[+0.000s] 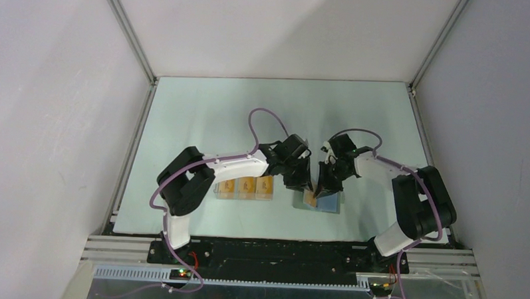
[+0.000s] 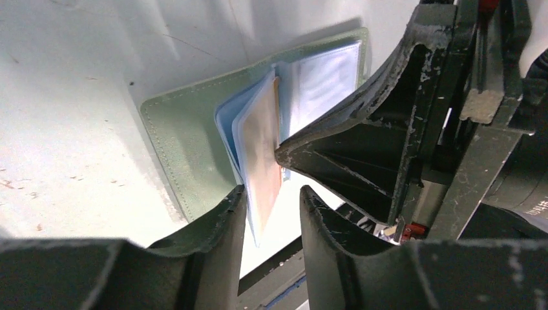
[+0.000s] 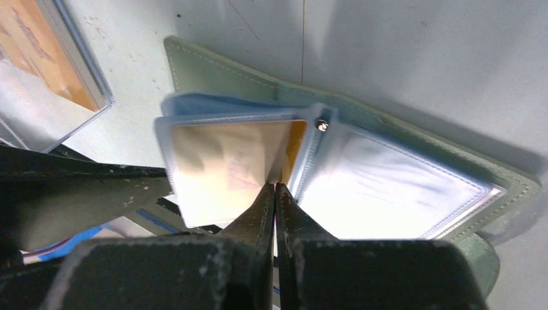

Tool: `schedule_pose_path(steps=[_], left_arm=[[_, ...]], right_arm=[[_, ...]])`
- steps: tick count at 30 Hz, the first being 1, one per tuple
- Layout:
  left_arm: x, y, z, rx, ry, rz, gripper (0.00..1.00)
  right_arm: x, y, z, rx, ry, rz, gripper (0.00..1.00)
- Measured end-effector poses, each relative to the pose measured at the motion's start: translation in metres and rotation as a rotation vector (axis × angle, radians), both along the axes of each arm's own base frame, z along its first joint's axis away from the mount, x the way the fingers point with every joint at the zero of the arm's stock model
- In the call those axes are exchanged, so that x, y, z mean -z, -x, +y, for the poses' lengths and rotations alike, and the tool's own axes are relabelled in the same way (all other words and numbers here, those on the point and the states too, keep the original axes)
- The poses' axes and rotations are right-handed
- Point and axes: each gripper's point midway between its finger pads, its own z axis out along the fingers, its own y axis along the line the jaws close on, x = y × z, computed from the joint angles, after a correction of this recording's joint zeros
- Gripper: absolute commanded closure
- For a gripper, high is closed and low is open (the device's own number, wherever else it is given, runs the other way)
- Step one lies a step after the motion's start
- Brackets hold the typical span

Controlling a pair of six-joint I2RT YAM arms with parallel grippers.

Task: Put the credit cards into the card holder
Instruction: Turn over the card slot in the card holder.

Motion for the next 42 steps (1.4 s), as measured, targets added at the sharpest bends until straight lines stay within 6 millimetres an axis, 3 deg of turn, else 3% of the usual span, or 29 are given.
schedule_pose_path(steps=[12, 16, 20, 26, 32, 42], left_arm=[[-0.016, 0.002, -0.013, 0.028, 0.049, -0.002, 0.55], [-0.024, 0.001, -0.020, 0.039, 0.072, -0.010, 0.55], [-0.030, 0.000, -0.027, 0.050, 0.093, -0.010, 0.54], [-0.014, 0.004, -0.033, 0.065, 0.091, 0.032, 0.51], [0.011, 0.011, -0.037, 0.082, 0.077, 0.087, 0.47], [0.014, 0.011, -0.065, 0.063, 0.180, 0.124, 0.43]], right_arm=[[-0.016, -0.008, -0.010, 0.034, 0.013, -0.050, 0.89], [-0.025, -0.011, -0.016, 0.057, 0.007, -0.070, 0.71], [-0.033, -0.015, -0.024, 0.079, 0.001, -0.092, 0.46], [-0.048, -0.024, -0.043, 0.156, -0.006, -0.135, 0.30], [-0.058, -0.029, -0.051, 0.190, -0.009, -0.172, 0.27], [-0.067, -0.028, -0.063, 0.234, -0.011, -0.184, 0.25]])
